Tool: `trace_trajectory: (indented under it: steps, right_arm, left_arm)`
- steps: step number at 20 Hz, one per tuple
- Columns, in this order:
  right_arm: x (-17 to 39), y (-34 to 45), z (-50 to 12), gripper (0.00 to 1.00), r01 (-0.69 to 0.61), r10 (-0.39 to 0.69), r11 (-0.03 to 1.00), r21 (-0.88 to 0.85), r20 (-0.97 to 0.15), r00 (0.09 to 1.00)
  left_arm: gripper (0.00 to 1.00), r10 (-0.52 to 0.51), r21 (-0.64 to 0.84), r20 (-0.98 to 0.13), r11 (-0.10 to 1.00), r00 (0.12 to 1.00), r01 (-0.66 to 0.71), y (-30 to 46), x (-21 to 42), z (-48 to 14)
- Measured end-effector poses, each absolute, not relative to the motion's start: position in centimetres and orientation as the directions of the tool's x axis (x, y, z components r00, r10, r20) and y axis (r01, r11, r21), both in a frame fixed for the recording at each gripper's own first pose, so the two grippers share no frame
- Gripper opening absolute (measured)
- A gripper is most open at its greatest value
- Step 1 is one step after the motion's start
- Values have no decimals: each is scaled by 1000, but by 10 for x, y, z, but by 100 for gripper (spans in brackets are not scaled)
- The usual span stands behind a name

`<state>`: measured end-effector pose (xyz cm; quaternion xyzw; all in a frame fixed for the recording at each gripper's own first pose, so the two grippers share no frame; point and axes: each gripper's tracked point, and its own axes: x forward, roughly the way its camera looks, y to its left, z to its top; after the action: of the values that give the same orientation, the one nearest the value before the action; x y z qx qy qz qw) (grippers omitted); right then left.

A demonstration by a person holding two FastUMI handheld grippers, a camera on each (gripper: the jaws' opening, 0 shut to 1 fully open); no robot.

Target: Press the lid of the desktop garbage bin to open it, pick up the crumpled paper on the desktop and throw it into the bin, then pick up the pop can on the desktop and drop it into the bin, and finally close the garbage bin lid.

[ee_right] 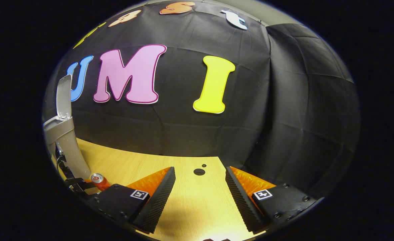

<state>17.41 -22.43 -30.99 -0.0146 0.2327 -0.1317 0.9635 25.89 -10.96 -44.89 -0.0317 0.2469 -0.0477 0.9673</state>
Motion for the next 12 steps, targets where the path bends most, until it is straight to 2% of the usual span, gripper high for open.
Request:
trace_trajectory:
  steps: [2, 7, 12]
  right_arm:
    - [173, -223, -313, 97, 245, -259, 965, -92, -453, 853]
    - [170, -217, -307, 97, 233, -246, 969, -86, -455, 856]
    - [165, -213, -284, 97, 229, -231, 972, -61, -451, 862]
  left_arm:
    - [89, -101, -59, -477, 995, 873, 83, -109, 255, -442]
    - [88, -127, -16, -410, 991, 903, 132, -120, 255, -387]
    - [88, -159, -25, -304, 987, 939, 160, -134, 259, -289]
